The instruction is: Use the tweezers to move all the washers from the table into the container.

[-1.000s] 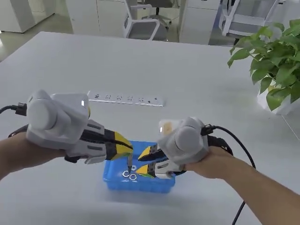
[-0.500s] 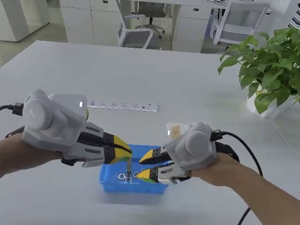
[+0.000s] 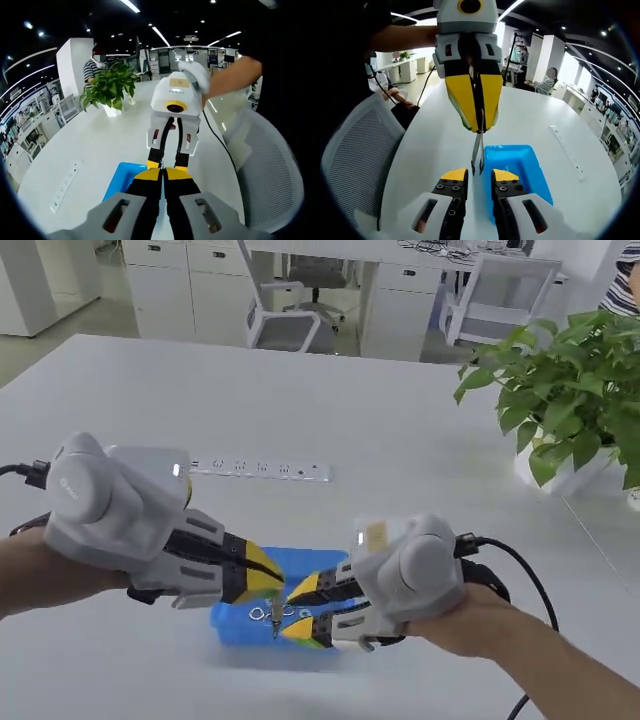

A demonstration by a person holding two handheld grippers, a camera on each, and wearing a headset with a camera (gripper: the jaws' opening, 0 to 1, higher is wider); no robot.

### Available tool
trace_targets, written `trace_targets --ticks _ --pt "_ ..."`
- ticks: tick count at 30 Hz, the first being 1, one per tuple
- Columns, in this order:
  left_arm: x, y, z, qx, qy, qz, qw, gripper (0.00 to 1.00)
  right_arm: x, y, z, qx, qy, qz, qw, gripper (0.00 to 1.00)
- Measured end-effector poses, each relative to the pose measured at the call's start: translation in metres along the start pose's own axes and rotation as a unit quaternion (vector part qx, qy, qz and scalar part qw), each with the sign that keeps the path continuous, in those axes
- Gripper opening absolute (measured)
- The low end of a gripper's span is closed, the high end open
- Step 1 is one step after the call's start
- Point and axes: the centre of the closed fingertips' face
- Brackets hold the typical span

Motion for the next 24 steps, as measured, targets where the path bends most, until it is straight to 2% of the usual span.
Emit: trace_targets --ticks 2,6,11,16,24 --pt "0.004 0.002 0.000 0.000 -0.004 -0.001 1.0000 0.05 -0.005 0.001 -0.001 0.002 0.003 0.002 1.0000 0.19" --pt "0.011 0.003 -0.001 0.000 -0.012 -0.006 0.9999 0.05 -0.011 0.010 0.002 0.022 0.007 0.006 0.9997 0.19" --pt "0.018 0.005 -0.001 0.004 -0.021 -0.007 0.9997 0.05 -0.013 0.013 0.003 0.029 0.006 0.010 0.9995 0.16" --pt "0.022 0.006 0.002 0.007 -0.024 -0.010 0.9996 0.05 -0.020 0.014 0.004 0.037 0.015 0.012 0.9991 0.12" --pt "0.025 0.003 0.004 0.012 -0.030 -0.004 0.9995 0.05 -0.026 0.014 0.002 0.044 0.018 0.017 0.9987 0.09"
Point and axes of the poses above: the centre of the closed fingertips' face, and the gripper's own axes: z roughly backward along the fingers, x roughly to its right, y roughly out of its top, and after that the axes turned 9 degrees about -y, right-handed
